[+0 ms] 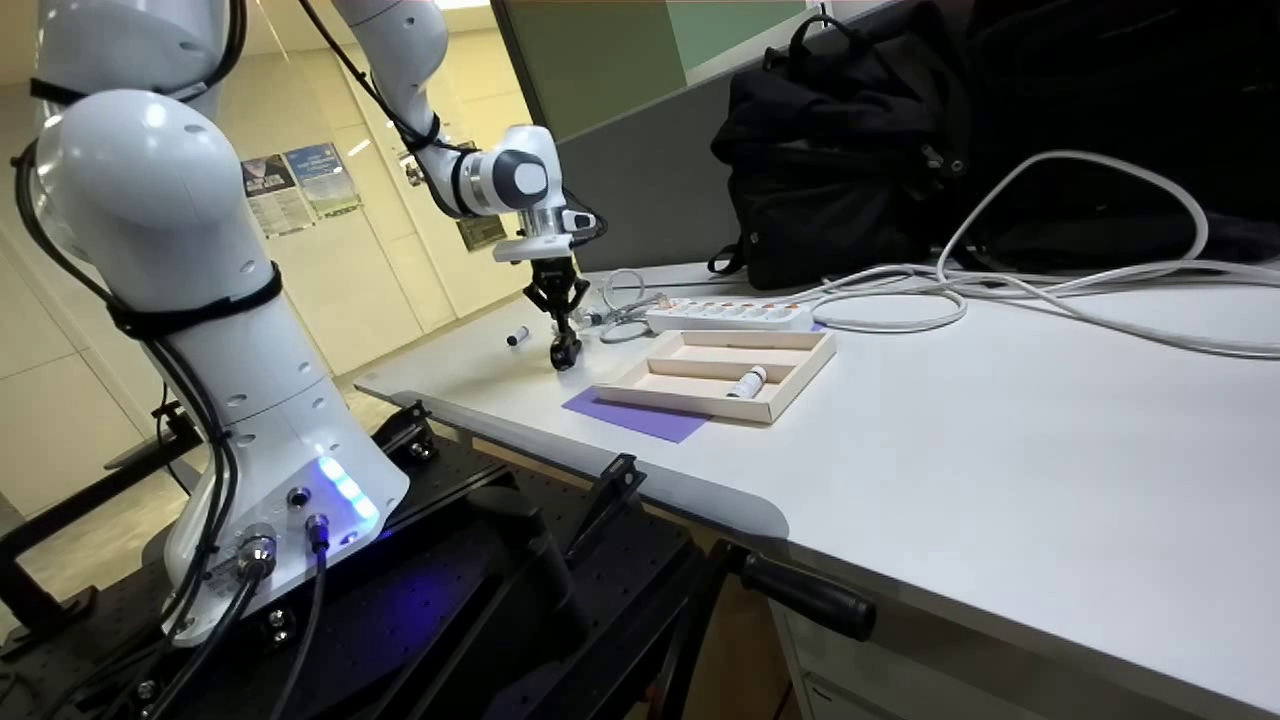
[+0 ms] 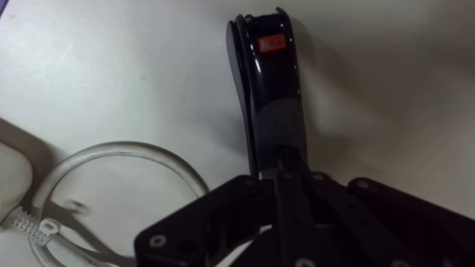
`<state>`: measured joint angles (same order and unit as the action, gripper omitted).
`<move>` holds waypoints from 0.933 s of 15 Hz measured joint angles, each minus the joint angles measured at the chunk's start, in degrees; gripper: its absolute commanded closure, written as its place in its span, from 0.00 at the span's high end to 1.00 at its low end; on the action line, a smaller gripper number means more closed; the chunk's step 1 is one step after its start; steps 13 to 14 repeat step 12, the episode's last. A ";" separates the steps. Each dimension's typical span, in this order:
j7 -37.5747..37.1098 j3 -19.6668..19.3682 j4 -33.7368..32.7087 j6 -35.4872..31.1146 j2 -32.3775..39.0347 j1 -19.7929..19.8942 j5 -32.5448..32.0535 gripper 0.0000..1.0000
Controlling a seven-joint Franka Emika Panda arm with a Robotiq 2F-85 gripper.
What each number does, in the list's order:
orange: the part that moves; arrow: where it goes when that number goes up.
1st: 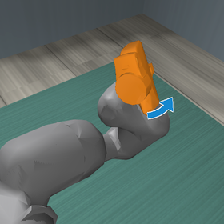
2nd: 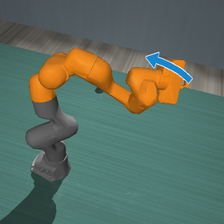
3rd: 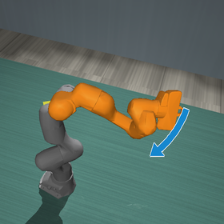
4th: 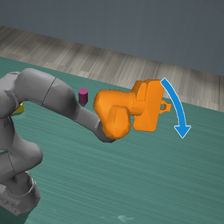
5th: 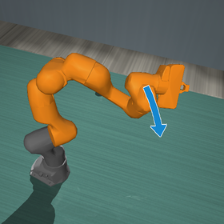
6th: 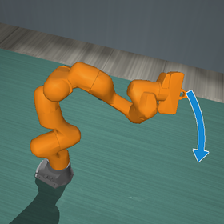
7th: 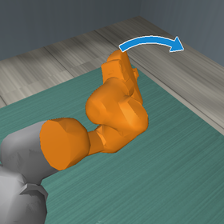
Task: Press the stapler down
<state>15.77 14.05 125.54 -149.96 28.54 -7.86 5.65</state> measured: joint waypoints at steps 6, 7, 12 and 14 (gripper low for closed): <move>1.41 0.94 2.31 -3.75 -5.44 1.23 -0.14 0.27; 1.46 1.07 3.70 -4.59 -8.31 1.48 -0.11 0.32; 6.02 1.35 13.16 -4.64 -23.60 3.58 3.67 0.41; 6.02 1.35 13.16 -4.64 -23.60 3.58 3.67 0.41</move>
